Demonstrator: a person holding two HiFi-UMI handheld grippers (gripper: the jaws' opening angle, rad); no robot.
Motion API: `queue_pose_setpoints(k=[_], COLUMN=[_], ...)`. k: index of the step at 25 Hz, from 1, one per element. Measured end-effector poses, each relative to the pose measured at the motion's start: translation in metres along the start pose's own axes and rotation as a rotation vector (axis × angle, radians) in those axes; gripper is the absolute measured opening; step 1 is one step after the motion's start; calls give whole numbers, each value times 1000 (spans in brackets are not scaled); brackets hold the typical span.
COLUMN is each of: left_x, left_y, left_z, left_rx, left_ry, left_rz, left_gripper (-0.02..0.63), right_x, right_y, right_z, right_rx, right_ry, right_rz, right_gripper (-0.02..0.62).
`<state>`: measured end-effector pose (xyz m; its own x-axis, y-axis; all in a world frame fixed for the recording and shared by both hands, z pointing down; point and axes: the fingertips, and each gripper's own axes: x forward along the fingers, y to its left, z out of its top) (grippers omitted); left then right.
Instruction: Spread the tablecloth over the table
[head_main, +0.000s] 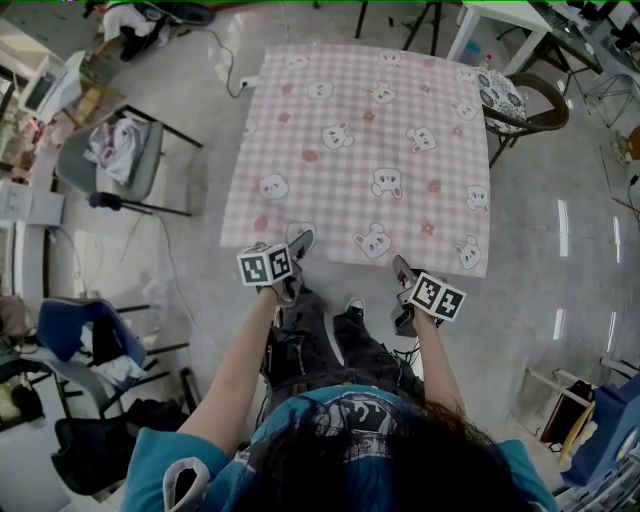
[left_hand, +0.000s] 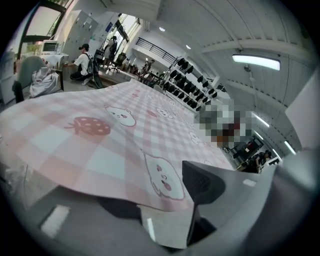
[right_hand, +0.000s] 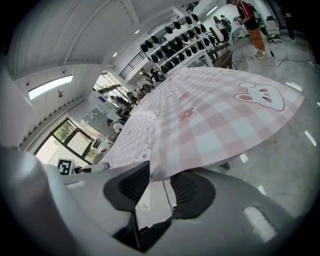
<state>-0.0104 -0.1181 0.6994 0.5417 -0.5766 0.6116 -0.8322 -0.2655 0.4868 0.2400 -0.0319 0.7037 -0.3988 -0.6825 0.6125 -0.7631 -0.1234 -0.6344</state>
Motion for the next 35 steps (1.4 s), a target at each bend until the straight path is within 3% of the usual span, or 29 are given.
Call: queue_pose_setpoints(k=[8, 18, 28, 35], left_x=[-18, -63, -106, -164], left_y=[-9, -24, -64, -76], left_z=[-32, -34, 20, 33], left_rx=[-44, -26, 187, 333], left_ry=[18, -59, -144, -201], left_rz=[-26, -29, -181, -330], left_gripper=[255, 241, 223, 183], right_x=[-25, -32, -43, -60], right_y=[3, 50, 125, 186], right_z=[-33, -21, -6, -31], right_rx=[-68, -142, -190, -251], right_ry=[54, 17, -96, -161], right_rz=[46, 144, 223, 252], right_gripper=[130, 109, 109, 108])
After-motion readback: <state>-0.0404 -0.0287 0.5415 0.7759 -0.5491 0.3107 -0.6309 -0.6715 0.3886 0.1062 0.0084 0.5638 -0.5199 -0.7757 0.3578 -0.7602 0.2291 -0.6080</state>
